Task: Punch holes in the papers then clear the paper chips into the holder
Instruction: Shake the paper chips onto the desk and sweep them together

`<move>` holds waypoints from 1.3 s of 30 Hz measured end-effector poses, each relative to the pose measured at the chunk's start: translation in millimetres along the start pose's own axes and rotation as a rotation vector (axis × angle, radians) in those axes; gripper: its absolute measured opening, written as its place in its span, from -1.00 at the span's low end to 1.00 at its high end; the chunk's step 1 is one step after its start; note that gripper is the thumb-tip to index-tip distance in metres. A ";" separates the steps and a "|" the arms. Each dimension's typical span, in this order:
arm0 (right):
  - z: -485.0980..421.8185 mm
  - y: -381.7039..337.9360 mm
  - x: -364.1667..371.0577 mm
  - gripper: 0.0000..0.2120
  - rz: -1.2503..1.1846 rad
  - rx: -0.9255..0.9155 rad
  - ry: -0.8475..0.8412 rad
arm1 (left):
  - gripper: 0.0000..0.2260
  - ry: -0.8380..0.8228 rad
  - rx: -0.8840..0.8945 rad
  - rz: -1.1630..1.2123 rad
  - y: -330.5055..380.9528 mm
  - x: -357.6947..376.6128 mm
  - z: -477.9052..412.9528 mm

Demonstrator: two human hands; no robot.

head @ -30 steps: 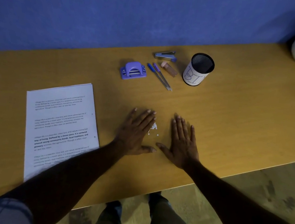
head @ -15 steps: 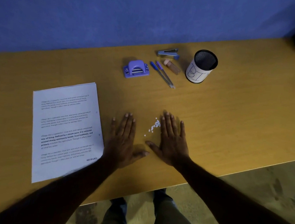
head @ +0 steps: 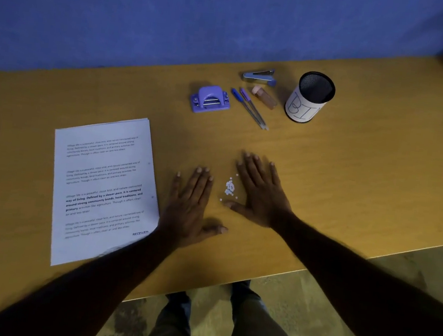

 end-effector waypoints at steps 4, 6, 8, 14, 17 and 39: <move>2.9 -11.0 3.8 0.02 -0.001 -0.128 0.008 | 0.09 -0.001 0.001 0.000 -0.4 -0.1 0.4; 11.4 -15.5 6.1 -0.03 -0.001 -0.180 0.029 | 0.08 0.010 -0.002 0.014 -0.2 -1.0 0.6; 19.5 -18.8 6.9 -0.08 -0.004 -0.202 0.045 | 0.08 0.019 -0.002 0.030 0.7 -1.6 0.7; 37.5 -4.1 5.1 -0.05 -0.047 0.069 0.054 | 0.12 -0.014 -0.006 0.025 -0.9 0.4 -0.1; 38.4 -15.3 7.3 -0.06 -0.068 0.099 0.044 | 0.12 -0.028 0.007 0.017 -1.6 1.0 1.3; 39.1 -56.6 -19.1 -0.55 -0.139 -0.377 0.257 | -0.08 0.064 -0.025 0.131 -17.0 -12.1 11.4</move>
Point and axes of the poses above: each hand's wrist, its own z-axis away from the middle knuckle, its own x-axis out of the palm, y = z × x, the point moved 6 cm from there along -z, towards the middle knuckle, and after that the axes turned 7 degrees about y, right-handed, at the moved point
